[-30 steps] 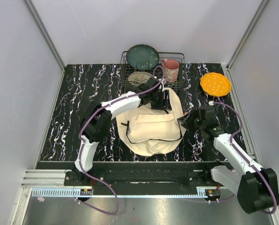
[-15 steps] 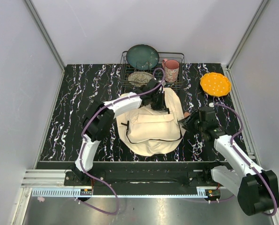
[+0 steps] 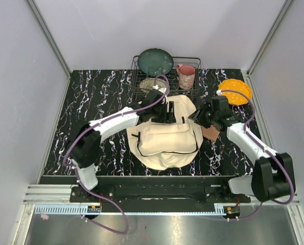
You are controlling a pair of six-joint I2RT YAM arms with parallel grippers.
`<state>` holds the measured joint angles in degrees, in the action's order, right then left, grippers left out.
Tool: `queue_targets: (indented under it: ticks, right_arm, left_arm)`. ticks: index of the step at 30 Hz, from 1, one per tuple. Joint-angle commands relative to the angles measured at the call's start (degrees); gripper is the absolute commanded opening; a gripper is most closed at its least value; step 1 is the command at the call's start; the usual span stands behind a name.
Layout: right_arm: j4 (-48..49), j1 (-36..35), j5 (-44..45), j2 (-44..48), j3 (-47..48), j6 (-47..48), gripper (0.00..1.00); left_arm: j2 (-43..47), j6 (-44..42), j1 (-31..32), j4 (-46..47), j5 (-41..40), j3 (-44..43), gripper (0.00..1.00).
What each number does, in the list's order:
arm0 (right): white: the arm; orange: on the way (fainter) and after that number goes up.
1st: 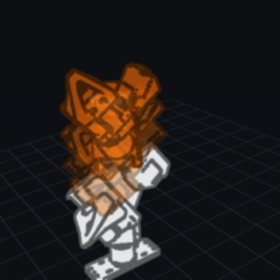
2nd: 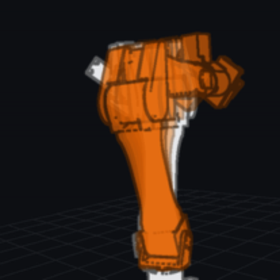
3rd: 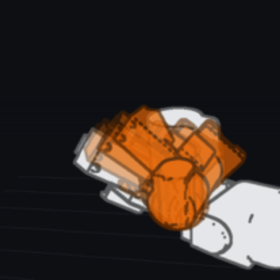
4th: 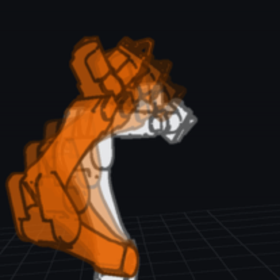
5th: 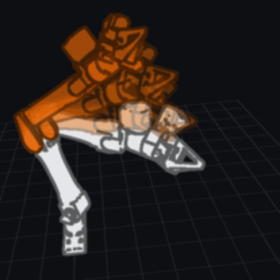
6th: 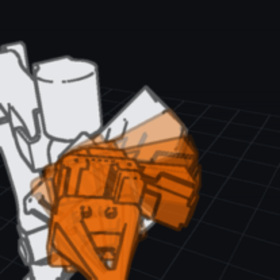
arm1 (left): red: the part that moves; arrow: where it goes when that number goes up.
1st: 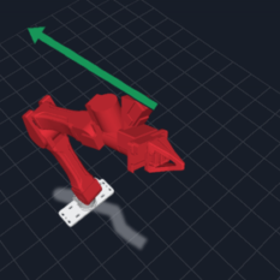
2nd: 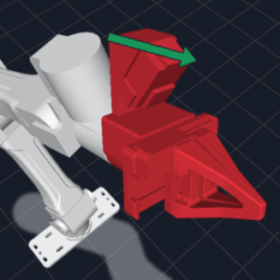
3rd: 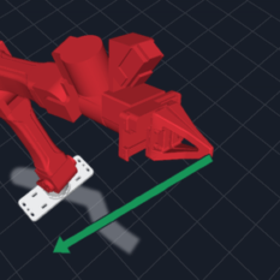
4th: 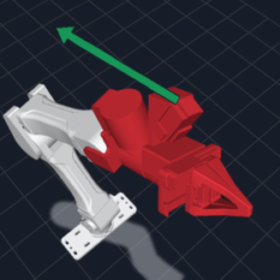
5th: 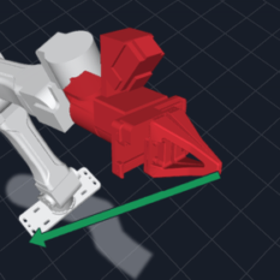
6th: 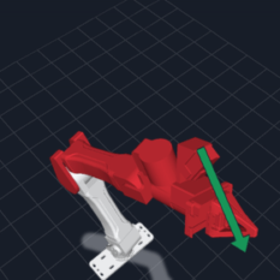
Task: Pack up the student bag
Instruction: Unzip the student bag at the center of the board.
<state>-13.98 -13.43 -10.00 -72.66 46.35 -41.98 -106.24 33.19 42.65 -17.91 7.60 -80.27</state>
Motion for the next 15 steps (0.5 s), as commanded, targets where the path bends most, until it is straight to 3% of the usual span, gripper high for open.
queue_targets:
  ticks: [1,8,15]
  right_arm:
    - [2.46,0.25,-5.90,-6.51,5.94,8.13,0.49]
    - [3.08,0.16,-7.57,-13.55,9.98,12.79,0.48]
    - [3.52,-0.02,-7.58,-16.63,12.89,14.46,0.47]
  left_arm:
    - [10.15,-3.04,-0.38,-0.28,-7.50,6.16,0.70]
    - [16.67,-6.64,-0.47,3.84,-9.35,19.69,0.70]
    - [20.80,-11.21,-0.38,7.27,-11.72,24.46,0.73]
